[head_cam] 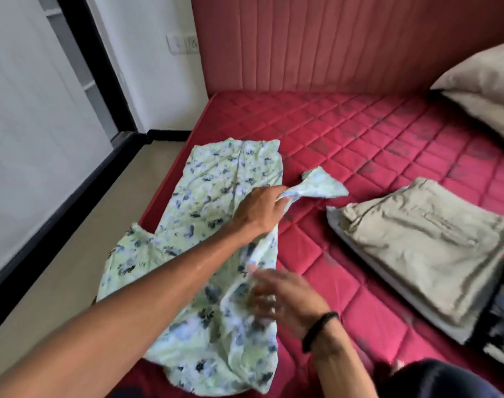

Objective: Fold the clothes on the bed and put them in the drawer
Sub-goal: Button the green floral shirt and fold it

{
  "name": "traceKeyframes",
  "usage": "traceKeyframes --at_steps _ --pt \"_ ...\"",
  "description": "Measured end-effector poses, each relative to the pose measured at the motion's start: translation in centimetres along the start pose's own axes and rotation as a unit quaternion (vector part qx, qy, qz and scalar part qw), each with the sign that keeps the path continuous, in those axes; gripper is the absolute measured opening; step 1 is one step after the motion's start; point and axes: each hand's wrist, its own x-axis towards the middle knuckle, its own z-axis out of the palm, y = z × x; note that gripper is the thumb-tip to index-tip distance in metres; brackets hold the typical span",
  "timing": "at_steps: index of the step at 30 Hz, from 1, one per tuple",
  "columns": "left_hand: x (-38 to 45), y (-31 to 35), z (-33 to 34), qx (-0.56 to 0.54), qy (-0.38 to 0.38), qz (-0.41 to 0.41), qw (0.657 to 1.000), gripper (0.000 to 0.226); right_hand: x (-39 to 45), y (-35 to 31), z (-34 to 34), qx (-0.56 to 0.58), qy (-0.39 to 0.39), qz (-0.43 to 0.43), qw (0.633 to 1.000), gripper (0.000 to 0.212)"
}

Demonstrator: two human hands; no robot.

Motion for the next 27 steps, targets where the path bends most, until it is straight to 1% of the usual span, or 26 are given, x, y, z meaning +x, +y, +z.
traceKeyframes --at_steps 1,2,3,4,5,6,8,10,11,12,13,14,15,16,17,18,20,22,23,25,26,27 --pt "-0.5 -0.5 -1.0 -0.037 -0.003 0.016 0.999 0.031 0.2 -2.7 0.7 -0.031 0.030 -0.069 0.997 0.063" --pt "-1.2 -0.7 -2.2 -0.065 -0.020 0.026 0.997 0.032 0.1 -4.5 0.5 -0.009 0.096 -0.118 0.988 0.071" --pt "-2.0 -1.1 -2.8 -0.086 -0.034 0.032 0.995 0.031 1.1 -6.3 -0.3 0.057 0.100 -0.142 0.983 0.069" --pt "-2.8 -1.0 -3.8 -0.096 -0.050 0.030 0.994 0.031 2.7 -8.8 -0.9 0.116 0.085 -0.145 0.979 0.064" --pt "-3.6 -1.1 -4.4 -0.104 -0.062 0.032 0.992 0.033 3.8 -10.0 -1.4 0.182 0.042 -0.137 0.973 0.060" --pt "-4.5 -1.1 -5.2 -0.105 -0.068 0.029 0.992 0.034 4.6 -10.7 -1.7 0.219 0.028 -0.125 0.967 0.057" --pt "-6.5 -2.3 -6.3 -0.111 -0.059 0.015 0.992 0.035 6.2 -12.7 -1.4 0.241 0.057 -0.118 0.962 0.050" --pt "-8.5 -3.2 -7.4 -0.099 -0.021 -0.015 0.995 0.042 7.0 -15.0 0.3 0.202 0.097 -0.153 0.962 0.034" --pt "-9.8 -3.5 -7.7 -0.072 0.004 -0.044 0.996 0.054 7.0 -15.9 1.8 0.183 0.116 -0.179 0.960 0.026" --pt "-11.5 -3.4 -8.0 -0.032 0.015 -0.100 0.994 0.076 6.7 -16.5 4.1 0.155 0.115 -0.197 0.961 0.022" --pt "-13.3 -3.1 -7.7 0.003 0.008 -0.161 0.987 0.102 6.5 -16.9 6.2 0.127 0.105 -0.212 0.963 0.020" --pt "-15.7 -2.4 -7.5 0.023 -0.015 -0.219 0.975 0.122 5.9 -17.3 8.9 0.113 0.076 -0.218 0.966 0.014" --pt "-17.8 -1.9 -6.7 0.030 -0.034 -0.262 0.964 0.134 5.3 -17.4 11.6 0.093 0.043 -0.224 0.969 0.007" --pt "-20.0 -1.5 -5.9 0.022 -0.046 -0.296 0.954 0.137 4.6 -17.2 14.4 0.076 0.008 -0.222 0.972 0.012" --pt "-22.0 -1.4 -5.1 0.004 -0.035 -0.319 0.947 0.135 4.1 -16.9 17.0 0.059 -0.014 -0.221 0.973 0.019" --pt "-23.6 -1.5 -4.4 -0.010 -0.008 -0.323 0.946 0.129 3.1 -16.6 19.7 0.052 -0.033 -0.225 0.972 0.019" --pt "-25.8 -2.3 -3.3 -0.003 0.055 -0.322 0.945 0.104 0.4 -16.6 24.3 0.046 -0.053 -0.244 0.967 0.013" --pt "-26.8 -2.9 -3.8 -0.019 0.090 -0.330 0.940 0.078 -1.6 -17.8 26.4 0.042 -0.029 -0.290 0.956 0.019" --pt "-27.2 -3.3 -4.2 -0.029 0.104 -0.334 0.936 0.066 -2.3 -18.6 26.2 0.032 0.000 -0.321 0.947 0.022" --pt "-27.5 -4.0 -4.8 -0.059 0.125 -0.355 0.925 0.044 -3.7 -20.0 24.2 0.004 0.054 -0.368 0.928 0.017" --pt "-27.6 -4.0 -4.9 -0.079 0.133 -0.362 0.919 0.034 -4.2 -20.3 22.5 -0.005 0.063 -0.373 0.926 0.014" --pt "-27.3 -3.7 -5.0 -0.094 0.138 -0.358 0.919 0.029 -4.7 -20.5 20.9 -0.007 0.059 -0.367 0.928 0.014"
